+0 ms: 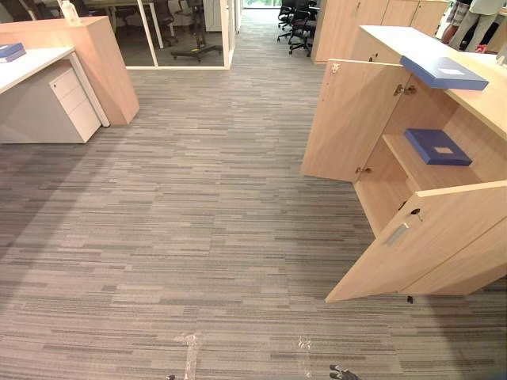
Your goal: Walk over to the cabinet, pick up the folder, carry it to the office cabinet, place the folder inside the office cabinet, then close the office cabinet door
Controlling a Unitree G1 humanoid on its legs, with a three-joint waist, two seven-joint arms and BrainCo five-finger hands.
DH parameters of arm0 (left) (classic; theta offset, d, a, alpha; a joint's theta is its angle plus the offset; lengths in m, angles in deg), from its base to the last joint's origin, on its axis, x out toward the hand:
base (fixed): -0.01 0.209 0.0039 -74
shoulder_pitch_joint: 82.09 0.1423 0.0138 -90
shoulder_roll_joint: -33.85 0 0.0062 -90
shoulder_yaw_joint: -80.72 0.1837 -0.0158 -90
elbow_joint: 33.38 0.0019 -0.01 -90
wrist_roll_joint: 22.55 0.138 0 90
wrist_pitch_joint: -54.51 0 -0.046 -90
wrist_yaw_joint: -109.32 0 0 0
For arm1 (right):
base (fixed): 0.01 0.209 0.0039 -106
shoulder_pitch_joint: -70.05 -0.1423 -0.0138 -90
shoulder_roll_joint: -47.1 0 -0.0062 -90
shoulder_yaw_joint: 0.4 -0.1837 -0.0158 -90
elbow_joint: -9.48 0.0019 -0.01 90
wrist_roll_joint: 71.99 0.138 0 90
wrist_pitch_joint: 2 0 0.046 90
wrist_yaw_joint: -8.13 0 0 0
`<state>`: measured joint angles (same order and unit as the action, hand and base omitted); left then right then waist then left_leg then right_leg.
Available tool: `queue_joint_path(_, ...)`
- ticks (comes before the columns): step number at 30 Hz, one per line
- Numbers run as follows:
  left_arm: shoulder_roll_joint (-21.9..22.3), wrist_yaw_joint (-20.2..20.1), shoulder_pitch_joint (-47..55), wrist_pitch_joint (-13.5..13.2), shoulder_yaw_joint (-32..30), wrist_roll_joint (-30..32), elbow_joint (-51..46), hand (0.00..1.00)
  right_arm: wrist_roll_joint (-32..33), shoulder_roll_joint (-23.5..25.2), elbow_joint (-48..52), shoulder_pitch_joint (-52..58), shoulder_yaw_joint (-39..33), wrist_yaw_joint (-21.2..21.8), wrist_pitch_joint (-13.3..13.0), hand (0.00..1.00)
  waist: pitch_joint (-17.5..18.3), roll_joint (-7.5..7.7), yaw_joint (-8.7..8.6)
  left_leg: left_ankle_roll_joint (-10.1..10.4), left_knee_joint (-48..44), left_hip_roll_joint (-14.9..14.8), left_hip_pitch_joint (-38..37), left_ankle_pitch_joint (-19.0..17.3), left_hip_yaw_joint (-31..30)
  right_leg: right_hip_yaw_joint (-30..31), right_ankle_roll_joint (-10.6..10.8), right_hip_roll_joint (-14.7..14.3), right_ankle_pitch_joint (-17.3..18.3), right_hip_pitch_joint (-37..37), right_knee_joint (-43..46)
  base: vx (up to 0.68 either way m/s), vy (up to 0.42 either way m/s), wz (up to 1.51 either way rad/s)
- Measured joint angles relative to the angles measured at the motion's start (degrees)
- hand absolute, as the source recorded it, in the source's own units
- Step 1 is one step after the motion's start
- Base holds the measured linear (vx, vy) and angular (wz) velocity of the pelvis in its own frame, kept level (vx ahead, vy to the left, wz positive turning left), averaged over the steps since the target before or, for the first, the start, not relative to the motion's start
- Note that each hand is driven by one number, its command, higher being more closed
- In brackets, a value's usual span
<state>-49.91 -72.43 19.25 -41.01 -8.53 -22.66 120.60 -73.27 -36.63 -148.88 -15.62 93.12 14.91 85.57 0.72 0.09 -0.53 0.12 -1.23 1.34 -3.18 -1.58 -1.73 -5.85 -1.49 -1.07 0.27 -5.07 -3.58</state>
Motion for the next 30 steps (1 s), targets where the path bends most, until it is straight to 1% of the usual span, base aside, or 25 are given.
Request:
queue_joint_path(3,0.0,0.0,0.0,-0.5,0.0,0.0,0.0,0.00,0.0,0.0,-0.6,-0.3,0.0,0.0,0.0,0.00,-0.1,-0.02,0.09,0.0,0.1,0.0,0.0,0.0,-0.3,-0.1,0.2,0.0,-0.1,-0.1,-0.1,0.00,0.006,0.03)
queue_joint_path(17,0.0,0.2,0.1,-0.8,0.1,0.4,-0.4,0.00,0.0,0.0,-1.0,-0.5,0.0,0.0,0.0,0.00,-0.6,0.08,0.12,0.1,0.7,0.0,-0.1,0.8,-0.3,-0.1,0.4,0.0,-0.9,-0.3,-1.5,-0.02,0.007,0.00)
queue_joint_path(24,0.0,0.3,0.1,-1.2,0.1,0.5,-0.5,0.00,0.1,0.0,-0.9,-0.7,-0.1,0.0,0.0,0.00,-1.1,0.41,0.06,0.2,0.9,0.0,0.0,0.8,-0.4,-0.1,0.5,-0.1,-0.9,-0.2,-1.5,0.00,0.001,0.00)
queue_joint_path(26,0.0,0.3,0.1,-1.2,0.1,0.4,-0.7,0.00,0.1,0.0,-0.9,-0.8,-0.2,0.0,0.0,0.00,-1.5,0.40,0.01,0.3,-0.3,-0.1,0.2,-0.3,-0.3,-0.1,0.4,-0.1,-0.4,-0.2,-0.9,0.04,0.011,-0.06)
queue_joint_path(27,0.0,0.4,0.1,-1.2,0.0,0.3,-1.4,0.00,0.1,0.0,-0.9,-1.1,-0.2,0.0,-0.1,0.00,-2.4,0.32,0.07,0.5,-3.5,-0.5,0.9,-2.2,0.3,0.3,0.4,-0.2,0.8,-0.1,0.6,0.03,0.014,-0.19)
queue_joint_path(28,0.0,0.6,0.1,-1.3,0.0,0.2,-1.7,0.00,0.2,-0.1,-0.9,-1.5,-0.2,0.0,-0.1,0.00,-3.3,0.22,0.17,0.9,-8.4,-1.2,2.0,-5.1,1.2,1.1,0.2,-0.7,2.4,0.0,2.8,0.02,0.013,-0.26)
queue_joint_path(29,0.0,0.7,0.1,-1.3,-0.1,0.1,-1.7,0.00,0.2,-0.1,-0.9,-1.6,-0.2,0.1,-0.1,0.00,-3.6,-0.05,0.23,1.4,-11.0,-1.7,2.7,-6.7,1.6,1.4,-0.4,-1.1,3.5,0.1,3.7,0.03,0.008,-0.36)
queue_joint_path(30,0.1,0.8,0.2,-1.4,-0.7,0.1,-1.9,0.00,0.4,-0.1,-0.9,-1.7,-0.2,0.1,-0.2,0.00,-3.8,-0.13,0.43,3.0,-17.0,-2.7,4.6,-9.3,2.3,1.6,-1.2,-1.7,4.7,0.1,4.9,0.03,0.002,-0.35)
